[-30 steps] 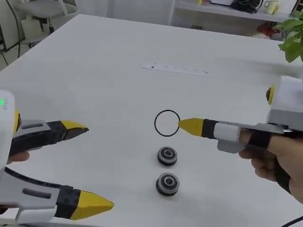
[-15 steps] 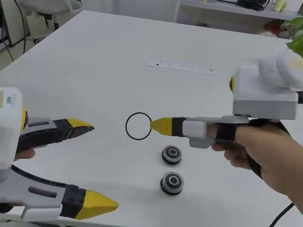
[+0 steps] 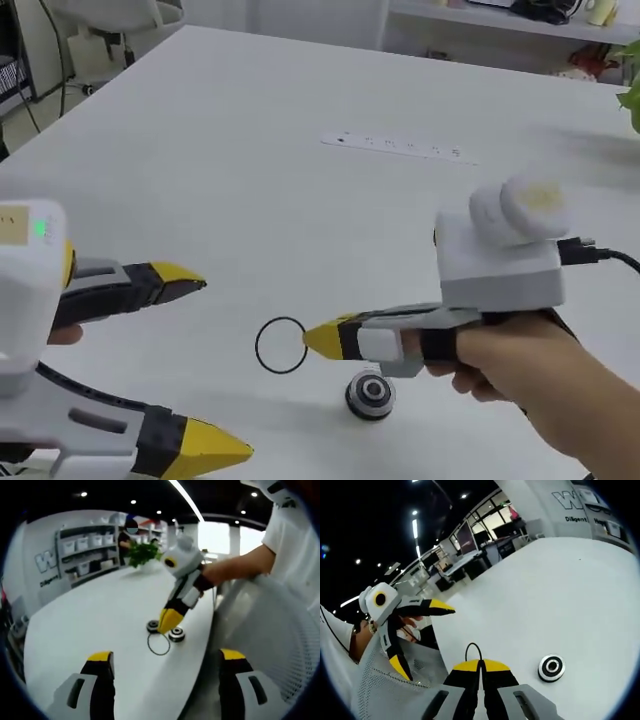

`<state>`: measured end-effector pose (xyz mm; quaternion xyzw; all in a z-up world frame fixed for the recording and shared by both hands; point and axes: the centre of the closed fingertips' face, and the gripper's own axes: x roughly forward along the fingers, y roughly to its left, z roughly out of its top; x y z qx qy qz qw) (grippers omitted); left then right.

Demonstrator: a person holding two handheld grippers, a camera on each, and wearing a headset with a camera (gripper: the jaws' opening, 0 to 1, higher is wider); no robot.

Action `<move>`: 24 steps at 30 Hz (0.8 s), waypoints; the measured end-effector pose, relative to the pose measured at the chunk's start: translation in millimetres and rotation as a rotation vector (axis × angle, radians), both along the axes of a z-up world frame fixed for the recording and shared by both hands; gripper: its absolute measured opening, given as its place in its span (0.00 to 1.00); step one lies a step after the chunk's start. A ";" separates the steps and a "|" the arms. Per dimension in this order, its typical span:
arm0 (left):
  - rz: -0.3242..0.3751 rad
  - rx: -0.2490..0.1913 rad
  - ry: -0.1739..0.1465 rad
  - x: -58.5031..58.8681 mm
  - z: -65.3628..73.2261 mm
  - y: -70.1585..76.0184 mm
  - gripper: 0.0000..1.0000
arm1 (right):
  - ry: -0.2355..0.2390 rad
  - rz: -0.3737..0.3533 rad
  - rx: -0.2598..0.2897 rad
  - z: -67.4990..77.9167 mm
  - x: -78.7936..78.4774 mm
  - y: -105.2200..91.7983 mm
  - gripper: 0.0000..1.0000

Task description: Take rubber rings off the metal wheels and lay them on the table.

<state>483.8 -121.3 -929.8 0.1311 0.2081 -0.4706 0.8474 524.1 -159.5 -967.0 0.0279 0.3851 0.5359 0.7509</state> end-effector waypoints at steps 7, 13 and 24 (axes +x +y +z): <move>0.011 0.001 -0.001 1.1 0.1 1.8 0.87 | -0.011 -0.022 -0.043 -12.5 5.6 -3.3 0.00; 0.006 0.011 0.004 0.7 -1.8 1.8 0.87 | -0.004 -0.013 -0.065 -19.4 2.7 -2.1 0.00; 0.006 0.005 0.001 1.1 -0.8 1.6 0.86 | -0.006 -0.005 -0.122 -36.3 -0.1 -2.3 0.00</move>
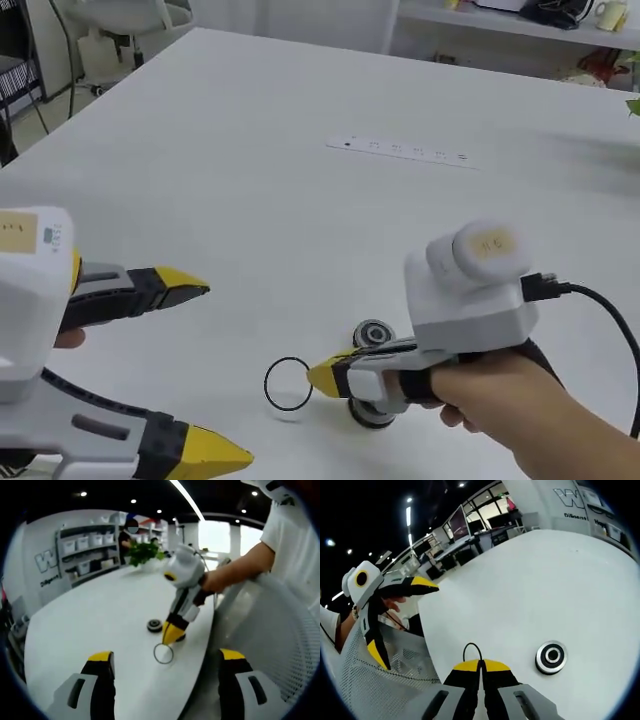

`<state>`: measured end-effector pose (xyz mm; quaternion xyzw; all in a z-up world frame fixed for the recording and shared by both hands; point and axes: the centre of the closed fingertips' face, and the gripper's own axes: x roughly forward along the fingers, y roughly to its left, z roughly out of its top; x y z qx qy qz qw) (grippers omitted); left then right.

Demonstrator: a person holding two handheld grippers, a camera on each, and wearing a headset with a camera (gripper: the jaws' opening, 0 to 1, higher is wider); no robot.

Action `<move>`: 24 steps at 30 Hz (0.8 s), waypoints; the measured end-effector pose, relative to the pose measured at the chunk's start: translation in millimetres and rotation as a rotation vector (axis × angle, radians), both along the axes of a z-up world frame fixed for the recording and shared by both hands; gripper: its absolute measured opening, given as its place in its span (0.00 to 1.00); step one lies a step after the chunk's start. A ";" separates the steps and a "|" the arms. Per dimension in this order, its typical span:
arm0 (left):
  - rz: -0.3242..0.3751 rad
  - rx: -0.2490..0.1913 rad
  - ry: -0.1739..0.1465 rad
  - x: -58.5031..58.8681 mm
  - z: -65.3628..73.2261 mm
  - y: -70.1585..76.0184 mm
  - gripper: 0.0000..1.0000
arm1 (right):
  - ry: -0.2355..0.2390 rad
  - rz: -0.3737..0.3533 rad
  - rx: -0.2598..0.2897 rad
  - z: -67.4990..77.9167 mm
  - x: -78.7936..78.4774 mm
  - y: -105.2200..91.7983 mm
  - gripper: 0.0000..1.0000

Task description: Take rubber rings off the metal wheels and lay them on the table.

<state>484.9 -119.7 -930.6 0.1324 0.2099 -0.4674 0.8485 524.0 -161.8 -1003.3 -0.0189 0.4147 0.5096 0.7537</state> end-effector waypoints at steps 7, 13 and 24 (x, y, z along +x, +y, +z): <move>0.003 0.001 0.001 0.3 -0.4 0.7 0.86 | -0.026 0.025 -0.051 -8.0 -2.3 -0.9 0.00; 0.005 0.002 0.001 0.5 -0.7 1.2 0.86 | -0.028 0.012 -0.059 -9.3 0.4 -2.0 0.00; 0.010 -0.003 0.003 0.5 -0.4 2.1 0.86 | -0.027 0.036 -0.071 -12.5 -2.3 -0.9 0.00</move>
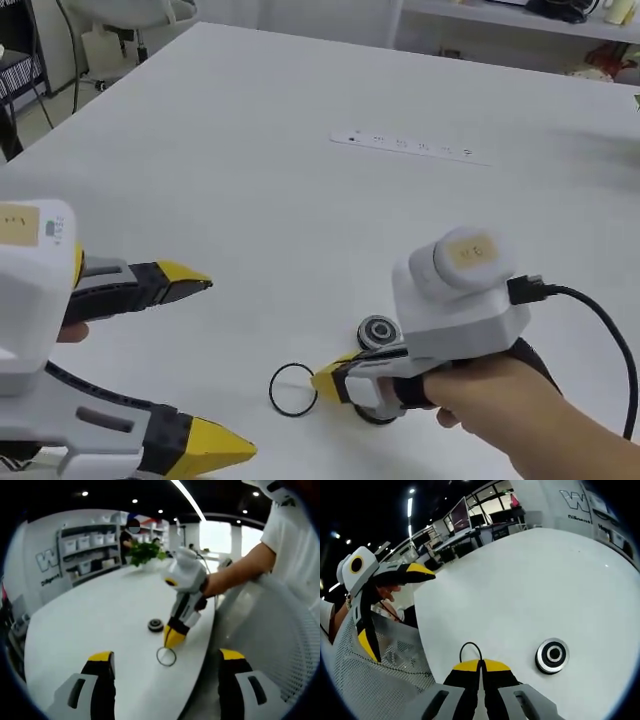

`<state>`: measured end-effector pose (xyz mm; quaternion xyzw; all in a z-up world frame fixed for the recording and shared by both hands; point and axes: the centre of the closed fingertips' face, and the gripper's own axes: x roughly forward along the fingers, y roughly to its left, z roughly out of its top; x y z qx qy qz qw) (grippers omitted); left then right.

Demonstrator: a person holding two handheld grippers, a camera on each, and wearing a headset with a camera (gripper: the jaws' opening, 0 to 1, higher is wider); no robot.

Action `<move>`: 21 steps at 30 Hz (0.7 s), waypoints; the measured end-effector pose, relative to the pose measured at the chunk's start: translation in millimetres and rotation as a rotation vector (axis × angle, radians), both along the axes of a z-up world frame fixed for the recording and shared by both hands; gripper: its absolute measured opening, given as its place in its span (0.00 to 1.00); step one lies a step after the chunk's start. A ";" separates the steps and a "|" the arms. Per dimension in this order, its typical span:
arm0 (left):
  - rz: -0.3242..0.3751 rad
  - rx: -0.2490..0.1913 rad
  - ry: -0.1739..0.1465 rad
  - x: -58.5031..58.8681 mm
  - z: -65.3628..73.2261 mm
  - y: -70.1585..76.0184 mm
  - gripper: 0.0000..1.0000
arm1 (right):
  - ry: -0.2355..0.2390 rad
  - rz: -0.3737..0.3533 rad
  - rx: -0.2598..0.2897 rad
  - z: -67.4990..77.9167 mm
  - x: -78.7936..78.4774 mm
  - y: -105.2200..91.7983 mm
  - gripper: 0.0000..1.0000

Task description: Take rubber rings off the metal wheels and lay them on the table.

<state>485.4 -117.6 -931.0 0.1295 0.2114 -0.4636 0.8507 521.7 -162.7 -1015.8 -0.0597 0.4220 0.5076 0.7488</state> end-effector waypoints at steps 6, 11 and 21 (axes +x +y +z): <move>0.003 0.003 0.000 0.4 -0.3 0.7 0.86 | -0.023 0.009 -0.014 -1.3 2.0 -1.3 0.00; 0.012 -0.006 -0.004 1.6 1.2 1.5 0.86 | -0.023 0.002 -0.016 -2.3 3.8 -2.6 0.03; 0.008 -0.002 -0.001 1.1 0.3 0.7 0.86 | -0.042 -0.018 0.056 18.1 10.5 -1.7 0.04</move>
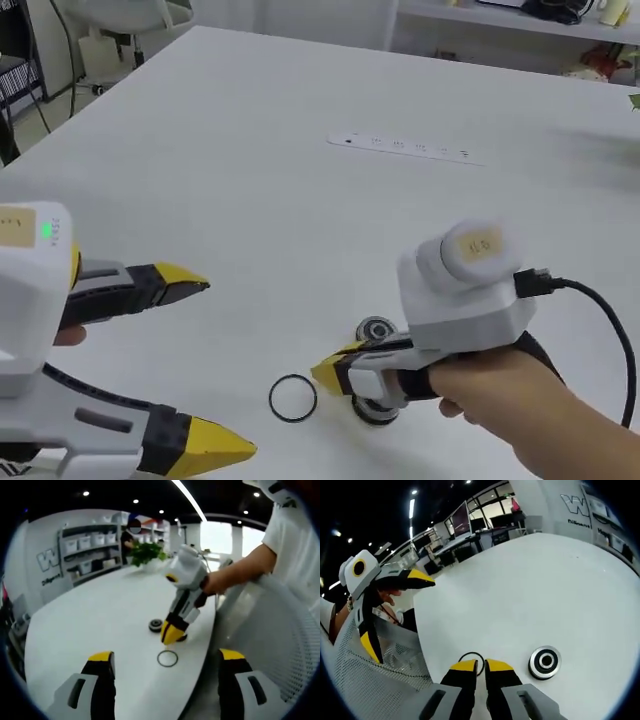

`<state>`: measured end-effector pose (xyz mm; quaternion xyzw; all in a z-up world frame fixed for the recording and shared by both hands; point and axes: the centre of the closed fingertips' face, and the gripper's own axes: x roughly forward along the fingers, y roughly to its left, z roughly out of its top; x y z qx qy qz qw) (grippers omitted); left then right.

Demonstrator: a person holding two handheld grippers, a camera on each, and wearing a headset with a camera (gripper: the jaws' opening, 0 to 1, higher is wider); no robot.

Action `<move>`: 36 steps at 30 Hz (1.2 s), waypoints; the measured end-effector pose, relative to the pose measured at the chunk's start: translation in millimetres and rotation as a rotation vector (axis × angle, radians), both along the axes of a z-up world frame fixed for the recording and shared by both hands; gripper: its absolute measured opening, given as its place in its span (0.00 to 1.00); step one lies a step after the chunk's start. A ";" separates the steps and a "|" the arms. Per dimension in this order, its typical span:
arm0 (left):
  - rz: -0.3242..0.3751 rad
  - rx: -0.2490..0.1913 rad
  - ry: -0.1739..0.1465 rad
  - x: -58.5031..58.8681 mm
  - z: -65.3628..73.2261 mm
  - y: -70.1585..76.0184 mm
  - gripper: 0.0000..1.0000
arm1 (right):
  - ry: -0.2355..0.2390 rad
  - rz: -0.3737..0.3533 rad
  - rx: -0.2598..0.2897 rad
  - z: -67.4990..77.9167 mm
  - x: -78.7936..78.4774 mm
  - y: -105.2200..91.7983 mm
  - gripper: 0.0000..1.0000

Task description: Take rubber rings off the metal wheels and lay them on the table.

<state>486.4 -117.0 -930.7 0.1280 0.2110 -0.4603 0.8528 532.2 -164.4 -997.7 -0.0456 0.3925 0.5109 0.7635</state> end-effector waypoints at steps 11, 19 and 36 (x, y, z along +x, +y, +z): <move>-0.014 0.001 0.007 -1.9 -1.3 -2.5 0.86 | -0.096 0.039 0.215 67.5 4.7 -1.4 0.14; -0.024 0.008 0.008 -3.1 -2.2 -3.6 0.86 | -0.171 0.015 0.300 101.7 13.6 -13.2 0.24; -0.031 -0.035 0.027 -6.3 2.2 -8.8 0.86 | -0.207 -0.119 0.209 85.6 28.8 -74.8 0.27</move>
